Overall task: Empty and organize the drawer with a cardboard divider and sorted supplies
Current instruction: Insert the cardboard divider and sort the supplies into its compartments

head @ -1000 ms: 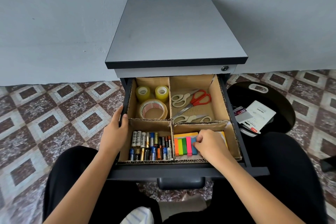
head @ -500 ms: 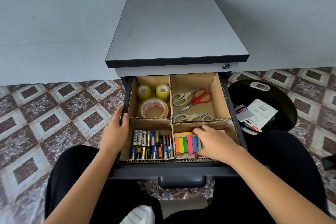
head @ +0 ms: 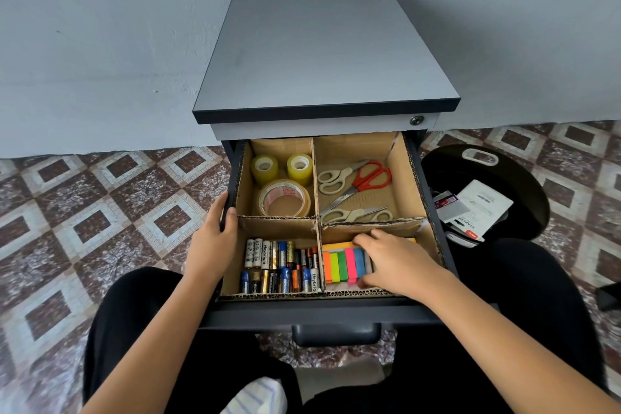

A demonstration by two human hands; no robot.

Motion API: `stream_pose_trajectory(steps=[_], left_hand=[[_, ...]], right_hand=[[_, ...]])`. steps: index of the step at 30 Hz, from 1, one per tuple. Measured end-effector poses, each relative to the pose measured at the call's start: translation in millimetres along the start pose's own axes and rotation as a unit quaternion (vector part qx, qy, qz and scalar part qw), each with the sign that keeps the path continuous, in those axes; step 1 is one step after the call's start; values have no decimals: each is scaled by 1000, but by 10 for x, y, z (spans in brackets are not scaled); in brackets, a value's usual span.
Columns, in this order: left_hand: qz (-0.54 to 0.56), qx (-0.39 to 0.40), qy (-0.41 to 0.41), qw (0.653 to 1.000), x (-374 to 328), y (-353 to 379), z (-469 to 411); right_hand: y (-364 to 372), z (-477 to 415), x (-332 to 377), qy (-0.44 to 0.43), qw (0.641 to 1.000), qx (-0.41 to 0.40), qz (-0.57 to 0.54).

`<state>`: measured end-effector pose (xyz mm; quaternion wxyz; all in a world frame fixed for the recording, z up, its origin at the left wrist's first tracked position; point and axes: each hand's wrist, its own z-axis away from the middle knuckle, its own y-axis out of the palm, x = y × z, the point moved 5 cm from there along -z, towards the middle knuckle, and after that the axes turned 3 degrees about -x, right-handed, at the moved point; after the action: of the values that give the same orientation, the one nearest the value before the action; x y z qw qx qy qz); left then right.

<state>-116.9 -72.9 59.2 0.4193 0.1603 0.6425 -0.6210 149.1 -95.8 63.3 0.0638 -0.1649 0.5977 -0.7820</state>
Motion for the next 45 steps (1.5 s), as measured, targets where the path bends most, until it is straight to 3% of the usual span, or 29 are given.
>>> stream_pose_trajectory(steps=[22,25,28,30,31,33,35,38,45], left_hand=[[-6,-7,7,1000,-68,-27,38],[-106,-68,85,988,-112,-89,31],[-206,-90,229,947,-277,-82,155],[-215,-20,308,927,-469,-77,310],[-216,62,330,917,-552,-53,411],[-232,273,317,878,-597,10,630],[-304,393,277,823,-507,39,782],[-384,417,275,777,-413,38,857],[-393,392,328,765,-412,96,741]], right_hand=[[-12,-6,15,-11,1000,-17,16],[-80,73,-22,2,1000,-19,-17],[-178,190,-48,1,997,-17,-71],[-230,258,-91,3,993,-12,-118],[-259,299,-102,-1,991,-3,-137],[-309,390,-86,-22,986,54,-156],[-311,501,-52,-34,979,137,-148],[-255,597,-8,-48,980,179,-70],[-280,628,-3,-63,992,105,-5]])
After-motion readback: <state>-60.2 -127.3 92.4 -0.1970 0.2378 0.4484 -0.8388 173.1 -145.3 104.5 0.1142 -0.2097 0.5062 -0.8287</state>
